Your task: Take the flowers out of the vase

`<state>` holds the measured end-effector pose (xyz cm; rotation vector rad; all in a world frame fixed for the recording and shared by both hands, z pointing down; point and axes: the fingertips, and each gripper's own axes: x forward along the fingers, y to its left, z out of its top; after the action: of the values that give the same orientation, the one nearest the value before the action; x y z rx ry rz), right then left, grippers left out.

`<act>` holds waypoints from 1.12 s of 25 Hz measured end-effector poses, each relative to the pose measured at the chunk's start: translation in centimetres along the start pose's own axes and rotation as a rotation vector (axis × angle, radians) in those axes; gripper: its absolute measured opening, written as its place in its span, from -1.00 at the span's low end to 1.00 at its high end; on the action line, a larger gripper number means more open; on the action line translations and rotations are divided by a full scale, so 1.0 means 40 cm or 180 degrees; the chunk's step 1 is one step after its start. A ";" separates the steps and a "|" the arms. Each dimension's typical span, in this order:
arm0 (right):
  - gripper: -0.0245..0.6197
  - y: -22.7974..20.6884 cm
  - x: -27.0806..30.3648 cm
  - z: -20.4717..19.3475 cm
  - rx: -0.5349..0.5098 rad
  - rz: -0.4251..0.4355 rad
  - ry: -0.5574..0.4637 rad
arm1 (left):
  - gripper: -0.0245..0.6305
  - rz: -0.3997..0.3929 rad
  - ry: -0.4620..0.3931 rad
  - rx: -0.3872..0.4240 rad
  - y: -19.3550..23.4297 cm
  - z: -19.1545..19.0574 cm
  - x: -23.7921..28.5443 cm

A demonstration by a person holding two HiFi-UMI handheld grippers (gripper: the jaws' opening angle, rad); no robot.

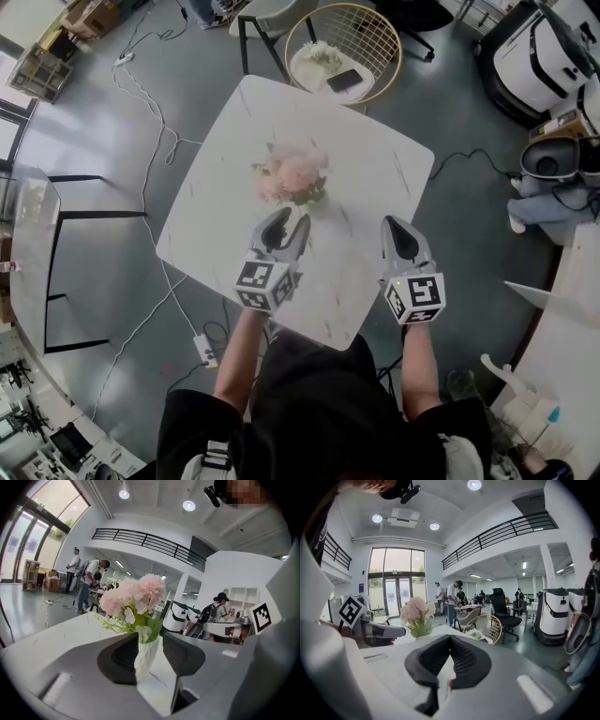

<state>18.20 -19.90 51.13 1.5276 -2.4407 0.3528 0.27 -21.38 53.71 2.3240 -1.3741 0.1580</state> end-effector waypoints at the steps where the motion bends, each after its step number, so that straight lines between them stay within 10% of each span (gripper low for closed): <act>1: -0.92 -0.003 0.008 0.000 -0.0003 0.0007 0.0006 | -0.35 -0.0019 0.0016 -0.0021 0.001 -0.005 0.008; 12: -0.92 -0.035 0.043 -0.016 -0.0006 -0.0009 0.0099 | 0.43 -0.0030 0.0064 -0.0341 0.027 -0.020 0.098; 28: -0.92 -0.081 0.083 -0.041 0.0055 -0.0099 0.0186 | 0.49 -0.0128 0.0041 -0.0397 0.045 0.001 0.181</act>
<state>19.84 -23.57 54.00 1.5382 -2.3730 0.4077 2.37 -27.97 56.46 2.2420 -1.2921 0.0727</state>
